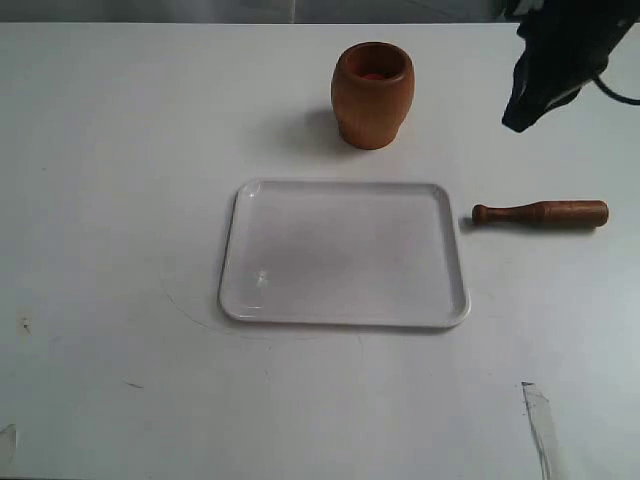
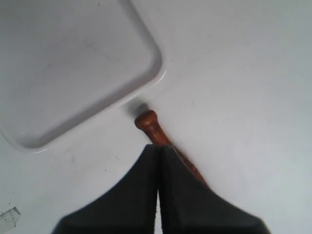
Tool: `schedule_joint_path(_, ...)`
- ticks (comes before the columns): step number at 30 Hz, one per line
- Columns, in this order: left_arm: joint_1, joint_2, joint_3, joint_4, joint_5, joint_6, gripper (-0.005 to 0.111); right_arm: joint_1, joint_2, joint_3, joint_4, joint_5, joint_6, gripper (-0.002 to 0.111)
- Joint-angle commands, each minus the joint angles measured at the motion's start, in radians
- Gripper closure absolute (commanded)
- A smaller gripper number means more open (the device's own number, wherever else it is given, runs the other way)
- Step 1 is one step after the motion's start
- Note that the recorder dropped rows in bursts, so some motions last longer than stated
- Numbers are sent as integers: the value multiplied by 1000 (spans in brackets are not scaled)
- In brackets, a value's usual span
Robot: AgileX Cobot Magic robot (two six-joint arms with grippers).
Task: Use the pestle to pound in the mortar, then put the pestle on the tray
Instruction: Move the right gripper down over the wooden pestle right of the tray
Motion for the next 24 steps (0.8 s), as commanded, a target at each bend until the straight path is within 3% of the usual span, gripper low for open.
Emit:
schedule_joint_path(1, -8, -1, 1, -7, -3, -8, 107, 4, 57, -4, -1, 13, -10, 103)
schedule_joint_path(3, -8, -1, 1, -7, -3, -8, 107, 4, 81, -4, -30, 13, -10, 94)
schedule_joint_path(6, -8, -1, 1, -7, -3, -8, 107, 4, 107, -2, -47, 13, -34, 65)
schedule_joint_path(8, -8, -1, 1, -7, -3, -8, 107, 4, 110, -2, -47, 13, -50, 53)
schedule_joint_path(12, -8, -1, 1, -7, -3, -8, 107, 4, 110, -2, 25, 13, 50, 51)
schedule_joint_path(24, -8, -1, 1, -7, -3, -8, 107, 4, 110, -2, 20, 13, 50, 51)
